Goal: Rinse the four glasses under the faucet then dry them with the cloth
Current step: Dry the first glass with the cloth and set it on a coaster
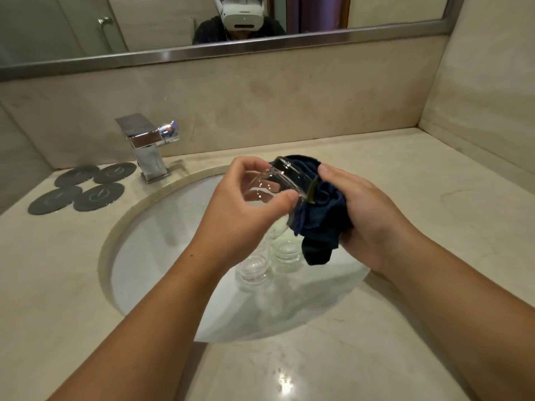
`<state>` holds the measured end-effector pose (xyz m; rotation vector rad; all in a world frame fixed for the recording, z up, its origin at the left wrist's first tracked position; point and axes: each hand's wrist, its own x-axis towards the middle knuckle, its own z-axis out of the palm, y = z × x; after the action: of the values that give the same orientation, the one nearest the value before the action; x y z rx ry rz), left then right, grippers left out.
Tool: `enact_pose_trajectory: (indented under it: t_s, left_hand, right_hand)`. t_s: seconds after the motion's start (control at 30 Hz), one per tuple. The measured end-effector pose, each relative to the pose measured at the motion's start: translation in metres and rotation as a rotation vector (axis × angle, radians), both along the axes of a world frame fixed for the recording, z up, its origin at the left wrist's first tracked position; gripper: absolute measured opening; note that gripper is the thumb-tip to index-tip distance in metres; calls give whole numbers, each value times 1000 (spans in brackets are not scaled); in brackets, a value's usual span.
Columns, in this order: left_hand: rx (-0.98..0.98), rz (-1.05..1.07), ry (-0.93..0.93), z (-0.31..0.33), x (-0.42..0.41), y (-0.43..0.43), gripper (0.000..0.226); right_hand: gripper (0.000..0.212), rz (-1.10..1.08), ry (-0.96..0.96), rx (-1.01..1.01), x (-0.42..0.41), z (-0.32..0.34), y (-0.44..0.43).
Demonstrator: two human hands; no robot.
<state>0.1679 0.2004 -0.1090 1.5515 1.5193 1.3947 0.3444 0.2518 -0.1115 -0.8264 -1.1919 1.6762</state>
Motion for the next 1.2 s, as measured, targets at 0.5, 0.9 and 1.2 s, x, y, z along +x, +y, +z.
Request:
enact_pose_trajectory:
  t_s: [0.5,0.9,1.2]
  left_hand:
    - [-200,95,-842,7,-3,11,43]
    - [-1,138,-498,-1,-10,19,42]
    - [-40,75,-553,-1,-14,20,45]
  right_hand:
    - [31,-282,-399,637,-53,16,-13]
    - [46,-261,-427,717,-71,-8,-21]
    - [41,-239,-242,549,-63,-8,-13]
